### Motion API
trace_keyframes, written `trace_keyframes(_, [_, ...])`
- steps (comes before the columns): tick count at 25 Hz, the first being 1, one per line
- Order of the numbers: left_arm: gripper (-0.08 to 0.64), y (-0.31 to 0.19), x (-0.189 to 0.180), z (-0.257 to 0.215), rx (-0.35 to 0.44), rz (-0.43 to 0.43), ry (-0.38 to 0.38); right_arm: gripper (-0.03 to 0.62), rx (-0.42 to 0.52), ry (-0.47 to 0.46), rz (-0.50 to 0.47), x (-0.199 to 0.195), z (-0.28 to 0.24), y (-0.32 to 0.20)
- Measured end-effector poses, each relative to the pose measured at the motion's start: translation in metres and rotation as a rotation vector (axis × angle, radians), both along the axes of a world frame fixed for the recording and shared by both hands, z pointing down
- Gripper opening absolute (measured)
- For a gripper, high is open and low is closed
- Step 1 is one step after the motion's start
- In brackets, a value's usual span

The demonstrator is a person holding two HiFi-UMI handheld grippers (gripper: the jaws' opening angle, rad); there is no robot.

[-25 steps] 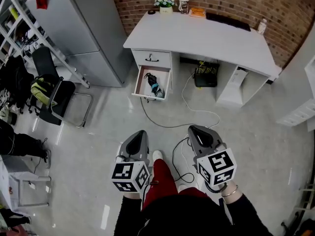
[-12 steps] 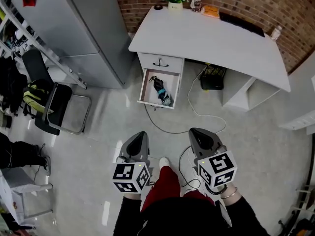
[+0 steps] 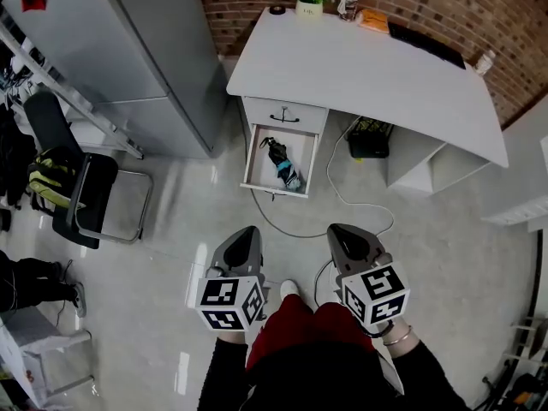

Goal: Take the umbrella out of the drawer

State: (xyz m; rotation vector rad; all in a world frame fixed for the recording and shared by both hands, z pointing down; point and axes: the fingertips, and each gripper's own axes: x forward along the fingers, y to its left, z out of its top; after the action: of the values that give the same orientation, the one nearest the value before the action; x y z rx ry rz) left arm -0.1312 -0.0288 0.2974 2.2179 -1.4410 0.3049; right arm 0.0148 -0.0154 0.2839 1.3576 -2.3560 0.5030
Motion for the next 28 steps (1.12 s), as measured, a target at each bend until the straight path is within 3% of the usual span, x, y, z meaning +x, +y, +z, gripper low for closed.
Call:
trace_keyframes(15, [0.040, -0.034, -0.009, 0.037, -0.079, -0.076, 0.060, -0.002, -0.048, 0.034, -0.012, -0.003, 0.022, -0.035])
trace_keyframes(23, [0.084, -0.082, 0.002, 0.080, -0.160, -0.093, 0.046, -0.002, -0.090, 0.028, -0.044, 0.000, 0.053, -0.082])
trace_keyframes(28, [0.120, -0.126, 0.022, 0.118, -0.231, -0.092, -0.001, -0.002, -0.138, 0.032, -0.076, 0.009, 0.084, -0.124])
